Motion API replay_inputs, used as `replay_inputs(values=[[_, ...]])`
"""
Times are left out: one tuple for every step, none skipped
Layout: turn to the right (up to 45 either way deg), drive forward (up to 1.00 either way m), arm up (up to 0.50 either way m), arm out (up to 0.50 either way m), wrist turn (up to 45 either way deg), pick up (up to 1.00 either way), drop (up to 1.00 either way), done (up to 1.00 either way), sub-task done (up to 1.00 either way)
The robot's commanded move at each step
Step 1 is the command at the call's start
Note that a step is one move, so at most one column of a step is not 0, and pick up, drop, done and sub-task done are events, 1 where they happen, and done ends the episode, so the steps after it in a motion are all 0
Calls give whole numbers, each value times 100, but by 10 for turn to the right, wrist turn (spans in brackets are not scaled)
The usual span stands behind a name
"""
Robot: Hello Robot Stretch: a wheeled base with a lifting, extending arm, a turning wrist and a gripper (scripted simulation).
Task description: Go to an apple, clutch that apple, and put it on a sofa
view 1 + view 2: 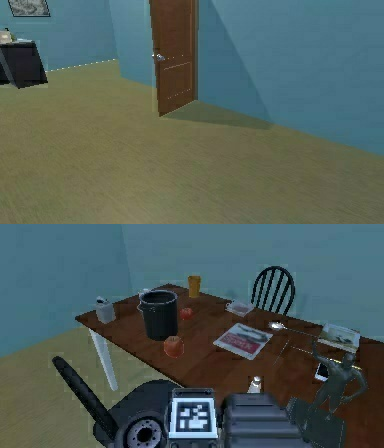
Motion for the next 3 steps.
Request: replay_inputs(values=[[0,0,0,50,0,0,0,0,0],[0,0,0,0,450,0,0,0,0],[0,0,0,0,450,0,0,0,0]])
